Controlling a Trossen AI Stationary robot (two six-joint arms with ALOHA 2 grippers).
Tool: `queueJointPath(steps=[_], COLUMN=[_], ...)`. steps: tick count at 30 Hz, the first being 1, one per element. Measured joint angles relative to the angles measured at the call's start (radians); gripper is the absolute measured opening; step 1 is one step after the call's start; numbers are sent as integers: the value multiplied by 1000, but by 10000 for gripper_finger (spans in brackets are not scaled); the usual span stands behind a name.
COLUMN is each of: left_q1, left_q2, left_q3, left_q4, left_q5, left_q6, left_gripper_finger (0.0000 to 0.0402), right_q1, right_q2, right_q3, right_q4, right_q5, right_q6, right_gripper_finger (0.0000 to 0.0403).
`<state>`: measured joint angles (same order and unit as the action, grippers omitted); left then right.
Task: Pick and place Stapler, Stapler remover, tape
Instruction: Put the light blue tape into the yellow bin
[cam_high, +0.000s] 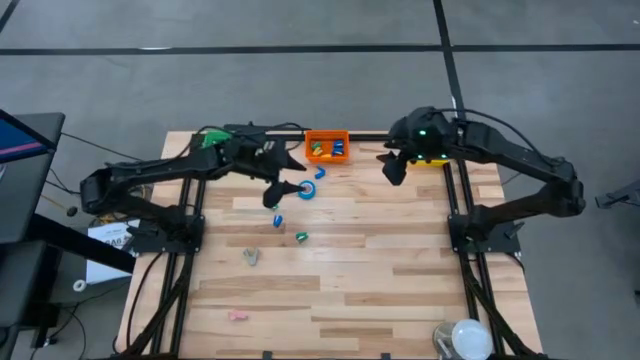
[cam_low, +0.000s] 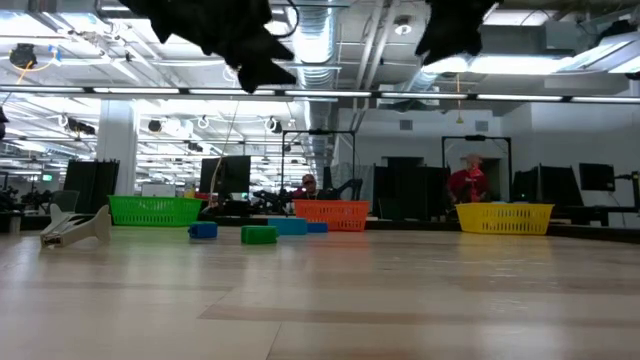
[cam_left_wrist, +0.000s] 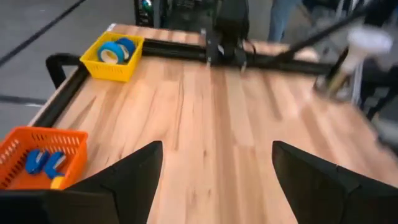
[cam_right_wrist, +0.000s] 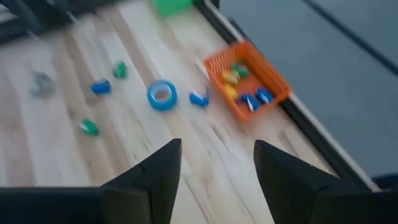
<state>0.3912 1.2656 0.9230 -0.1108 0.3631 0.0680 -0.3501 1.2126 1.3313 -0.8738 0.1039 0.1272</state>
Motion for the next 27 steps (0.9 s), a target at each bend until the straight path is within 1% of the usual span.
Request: queueJointPath(steps=[5, 11, 13, 21, 23, 27], left_q1=[7, 7, 7, 7, 6, 6], left_q2=[72, 179, 215, 325, 341, 371], left_q3=[0, 0, 0, 0, 0, 0], left_q4=[-14, -55, -67, -84, -86, -90], left_q5=[4, -29, -43, -161, -186, -195], left_q6=[116, 181, 194, 199, 238, 323], left_gripper_finger=[291, 291, 291, 291, 290, 281], right_q1=[26, 30, 30, 30, 29, 29], right_q2=[-60, -103, -102, -72, -59, -30], right_q3=[19, 21, 21, 21, 20, 20], right_q4=[58, 107, 102, 94, 93, 92], right_q5=[1, 1, 1, 0, 1, 0], right_q6=[-2, -2, -2, -6, -6, -6], right_gripper_finger=[198, 193, 190, 181, 180, 181])
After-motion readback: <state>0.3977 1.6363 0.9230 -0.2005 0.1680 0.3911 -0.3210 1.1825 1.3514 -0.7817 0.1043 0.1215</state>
